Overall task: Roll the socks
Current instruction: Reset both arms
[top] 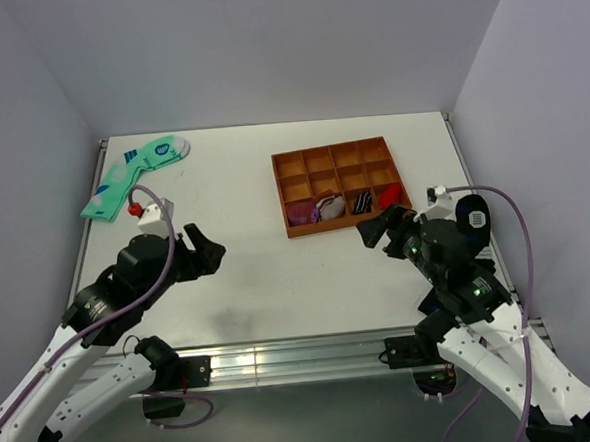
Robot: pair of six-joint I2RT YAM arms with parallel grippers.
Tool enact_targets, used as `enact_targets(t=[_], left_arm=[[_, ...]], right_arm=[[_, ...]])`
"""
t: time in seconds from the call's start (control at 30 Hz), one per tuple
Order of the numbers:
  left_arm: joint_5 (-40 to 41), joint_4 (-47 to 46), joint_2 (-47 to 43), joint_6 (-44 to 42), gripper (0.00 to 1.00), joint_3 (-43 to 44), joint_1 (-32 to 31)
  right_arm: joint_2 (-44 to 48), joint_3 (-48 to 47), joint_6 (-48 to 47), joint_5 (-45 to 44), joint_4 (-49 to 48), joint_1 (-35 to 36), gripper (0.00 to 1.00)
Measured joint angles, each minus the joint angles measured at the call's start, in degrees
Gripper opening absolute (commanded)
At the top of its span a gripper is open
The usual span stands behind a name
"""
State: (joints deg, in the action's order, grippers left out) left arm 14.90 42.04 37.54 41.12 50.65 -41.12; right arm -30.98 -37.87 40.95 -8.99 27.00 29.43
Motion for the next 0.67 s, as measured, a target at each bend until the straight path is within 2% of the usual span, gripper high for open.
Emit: enact_targets(t=[0.2,0.67], left_arm=[[1.07,-0.46,-3.72,0.00,0.75,-0.59,0.00],[1.40,-2.12,-5.95,0.00,0.77,-3.39,-0.04]], right_arm=[[5.35,0.81,-1.46,-0.70,2.01,-0.07,1.00],[6.73,0.81,-2.36,-1.29,4.85,-0.07,1.00]])
